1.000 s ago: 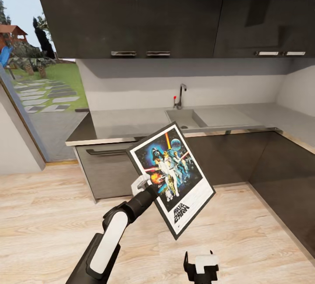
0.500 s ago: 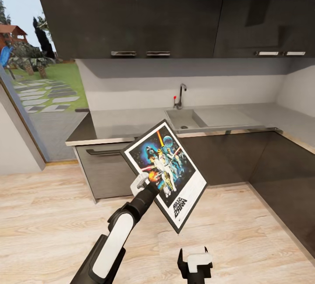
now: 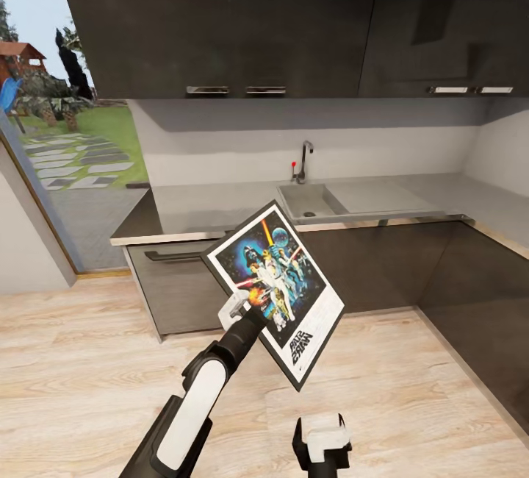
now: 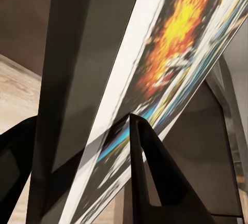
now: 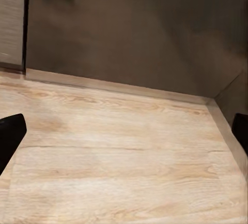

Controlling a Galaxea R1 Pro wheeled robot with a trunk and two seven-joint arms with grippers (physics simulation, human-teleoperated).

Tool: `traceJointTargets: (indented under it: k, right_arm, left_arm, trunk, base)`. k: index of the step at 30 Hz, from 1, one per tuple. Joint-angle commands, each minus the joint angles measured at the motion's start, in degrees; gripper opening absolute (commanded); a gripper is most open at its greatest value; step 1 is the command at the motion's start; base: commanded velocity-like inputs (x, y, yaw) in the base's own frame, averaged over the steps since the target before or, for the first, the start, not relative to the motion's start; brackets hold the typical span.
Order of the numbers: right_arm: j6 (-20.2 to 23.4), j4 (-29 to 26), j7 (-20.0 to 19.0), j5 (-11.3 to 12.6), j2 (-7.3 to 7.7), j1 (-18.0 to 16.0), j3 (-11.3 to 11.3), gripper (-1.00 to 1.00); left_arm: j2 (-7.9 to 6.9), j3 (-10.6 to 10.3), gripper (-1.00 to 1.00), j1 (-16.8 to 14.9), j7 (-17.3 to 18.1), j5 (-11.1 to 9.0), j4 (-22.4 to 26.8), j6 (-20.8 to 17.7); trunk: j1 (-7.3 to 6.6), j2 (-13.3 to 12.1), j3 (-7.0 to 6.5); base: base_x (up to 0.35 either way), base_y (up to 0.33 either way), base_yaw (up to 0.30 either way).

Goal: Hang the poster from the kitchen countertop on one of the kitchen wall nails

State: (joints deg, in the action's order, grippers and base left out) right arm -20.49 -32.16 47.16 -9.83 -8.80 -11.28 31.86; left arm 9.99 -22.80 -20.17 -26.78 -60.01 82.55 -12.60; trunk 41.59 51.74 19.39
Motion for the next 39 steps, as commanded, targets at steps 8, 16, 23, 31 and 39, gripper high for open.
traceJointTargets:
  k: [8, 16, 23, 31, 39]
  right_arm:
    - [2.51, -2.20, 3.23, 1.96, -1.19, -2.34, 3.07, 1.00]
    - [5.08, -4.78, 5.79, 2.22, -1.19, -4.88, 5.68, 1.00]
    - [7.33, -6.67, 8.04, 2.22, -1.19, -4.88, 7.95, 1.00]
    - [7.32, -5.26, 7.37, 0.63, -1.14, -3.98, 7.92, 1.00]
    - [4.75, -5.19, 4.80, -1.78, -1.05, -3.86, 5.35, 1.00]
  left_arm:
    - [0.00, -2.40, -1.00, 0.02, -2.64, 1.99, 2.33, 2.29]
    - [0.00, -4.98, -1.00, 0.02, -4.95, 2.23, 2.78, 4.84]
    - [0.00, -7.24, -1.00, 0.02, -4.95, 2.23, 2.78, 7.08]
    - [0.00, -8.27, -1.00, 0.10, -3.34, 0.68, 1.14, 5.67]
    - [0.00, -8.99, -1.00, 0.13, -0.78, 0.05, 0.06, 3.51]
  trunk:
    - [0.01, 0.05, 0.07]
    - [0.01, 0.05, 0.07]
    - [0.01, 0.05, 0.07]
    - [0.01, 0.05, 0.07]
    - [0.01, 0.05, 0.07]
  base:
    - [0.000, 0.000, 0.000]
    - [0.000, 0.000, 0.000]
    - [0.000, 0.000, 0.000]
    - [0.000, 0.000, 0.000]
    - [0.000, 0.000, 0.000]
